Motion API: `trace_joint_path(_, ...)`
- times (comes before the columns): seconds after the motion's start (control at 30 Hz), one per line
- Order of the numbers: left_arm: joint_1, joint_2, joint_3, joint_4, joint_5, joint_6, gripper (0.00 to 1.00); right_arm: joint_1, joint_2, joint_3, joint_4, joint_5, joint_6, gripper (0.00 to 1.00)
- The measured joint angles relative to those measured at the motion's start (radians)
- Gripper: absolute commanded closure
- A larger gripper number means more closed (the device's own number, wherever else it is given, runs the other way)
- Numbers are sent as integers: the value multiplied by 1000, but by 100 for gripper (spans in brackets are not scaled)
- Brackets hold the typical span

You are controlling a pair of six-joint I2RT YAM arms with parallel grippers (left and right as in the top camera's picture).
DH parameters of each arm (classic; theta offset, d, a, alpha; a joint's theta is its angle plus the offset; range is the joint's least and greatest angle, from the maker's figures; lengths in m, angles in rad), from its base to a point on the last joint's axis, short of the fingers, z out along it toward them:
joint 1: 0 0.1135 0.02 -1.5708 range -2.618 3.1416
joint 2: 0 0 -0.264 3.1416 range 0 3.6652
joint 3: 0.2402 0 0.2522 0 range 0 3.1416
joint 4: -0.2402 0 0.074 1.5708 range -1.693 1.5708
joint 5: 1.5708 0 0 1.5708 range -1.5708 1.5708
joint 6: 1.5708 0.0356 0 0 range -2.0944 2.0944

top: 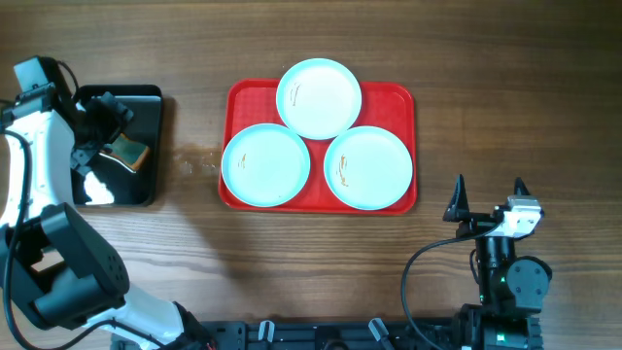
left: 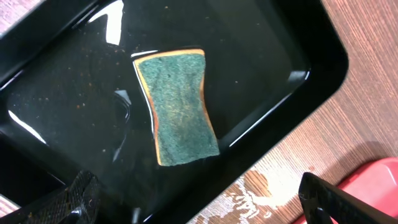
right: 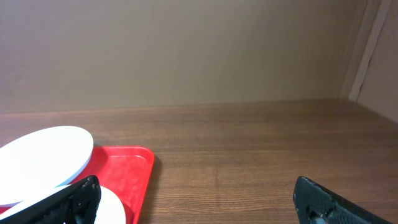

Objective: Clean dirty plates on tray and stack at the side

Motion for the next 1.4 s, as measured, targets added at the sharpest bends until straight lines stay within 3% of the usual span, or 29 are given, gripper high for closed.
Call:
trace_joint_path(0.07, 1, 1, 0, 12, 0, 0, 0, 0, 0, 0, 0, 0, 0, 0)
trace_joint_path(0.17, 0, 19, 0, 15, 0, -3, 14, 0, 0, 0, 0, 0, 0, 0)
trace_joint_path(0.27, 0, 70, 1, 24, 0, -30, 16, 0, 0, 0, 0, 0, 0, 0)
trace_joint_path(0.43, 1, 192, 0, 51, 0, -67, 31, 0, 0, 0, 0, 0, 0, 0)
trace_joint_path(0.83, 7, 225, 0, 83, -29, -76, 28, 0, 0, 0, 0, 0, 0, 0)
trace_joint_path(0.93, 5, 253, 0, 85, -14, -80, 40, 0, 0, 0, 0, 0, 0, 0)
trace_joint_path(1.03, 0, 266, 4, 87, -6, -89, 58, 0, 0, 0, 0, 0, 0, 0)
trace_joint_path(1.07, -2, 267, 5, 90, -3, -95, 67, 0, 0, 0, 0, 0, 0, 0)
trace_joint_path(1.1, -4, 268, 5, 91, -3, -91, 85, 0, 0, 0, 0, 0, 0, 0)
trace_joint_path(1.13, -6, 268, 5, 93, -3, -95, 96, 0, 0, 0, 0, 0, 0, 0)
trace_joint_path(1.37, -8, 274, 5, 97, -8, -93, 95, 0, 0, 0, 0, 0, 0, 0)
trace_joint_path(1.4, -8, 274, 5, 97, -8, -93, 70, 0, 0, 0, 0, 0, 0, 0)
